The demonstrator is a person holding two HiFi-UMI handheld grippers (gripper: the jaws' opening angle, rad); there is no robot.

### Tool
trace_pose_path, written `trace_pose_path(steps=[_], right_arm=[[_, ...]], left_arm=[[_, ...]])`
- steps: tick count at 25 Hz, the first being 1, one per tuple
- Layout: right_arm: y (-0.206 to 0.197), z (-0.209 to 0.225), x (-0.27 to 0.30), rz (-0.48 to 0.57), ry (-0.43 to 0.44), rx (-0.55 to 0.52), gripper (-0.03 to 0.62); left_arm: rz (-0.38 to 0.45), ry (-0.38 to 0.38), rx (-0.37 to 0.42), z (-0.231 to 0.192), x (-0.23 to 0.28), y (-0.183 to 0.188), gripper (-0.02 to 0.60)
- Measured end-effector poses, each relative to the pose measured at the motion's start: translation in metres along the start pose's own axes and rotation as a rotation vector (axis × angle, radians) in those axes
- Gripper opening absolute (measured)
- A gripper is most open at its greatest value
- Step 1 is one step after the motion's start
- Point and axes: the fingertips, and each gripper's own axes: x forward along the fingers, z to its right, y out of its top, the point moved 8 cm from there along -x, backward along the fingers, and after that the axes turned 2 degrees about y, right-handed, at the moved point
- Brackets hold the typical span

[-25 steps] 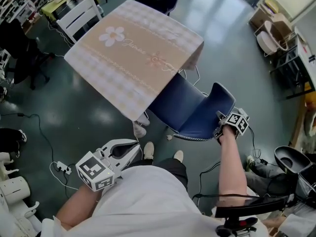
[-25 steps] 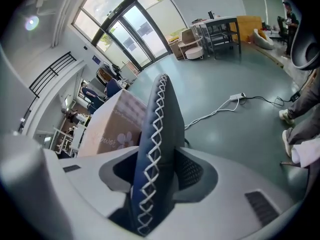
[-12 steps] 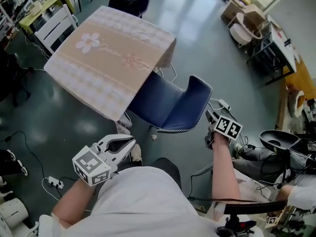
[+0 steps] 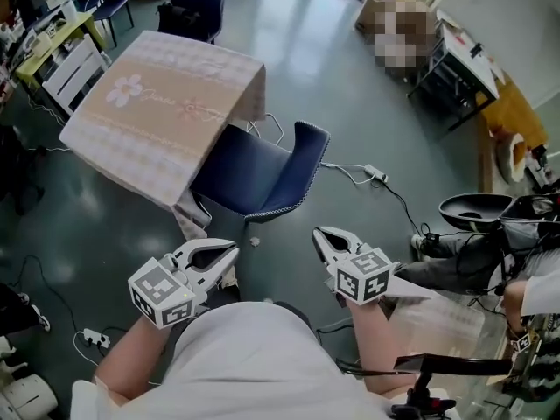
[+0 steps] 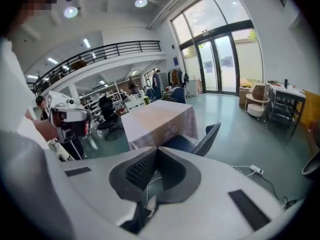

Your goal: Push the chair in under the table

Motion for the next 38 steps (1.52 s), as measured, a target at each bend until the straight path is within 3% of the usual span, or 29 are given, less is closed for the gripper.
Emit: trace_pose_path(steps=[6,13,17,20,27,38], right_arm=[[-0.047,-0.042,-0.061,0.013,0.126,-0.100,0.014],[-0.081,-0.078,-0.086,0.035,0.211,-0.128,0.014],[-0.092,-0.105,-0.090,0.042,0.222,-0.165,0.014],[-0.092,-0.125,-0.091,0.058,0.219,-0.177,0.014],[-0.076,-0.190,-0.090,0.118,0.116,-0.184,0.014],[-0.085,-0.294,-0.063,0.125,0.095,-0.214,0.014]], left_arm=[[-0.031,0.046,0.010,0.086,0.018,-0.031,0.011],[-0.072,0.126,-0.030,0.143,-0.020,-0.067,0.011],[-0.078,0.136,-0.030,0.148,-0.040,-0.077,0.011],[-0.074,0.103,0.003,0.147,-0.050,-0.072,0.011],[-0.062,0.009,0.061,0.138,-0.110,-0.059,0.011],[-0.076,-0.028,0.051,0.112,-0.198,-0.084,0.011]])
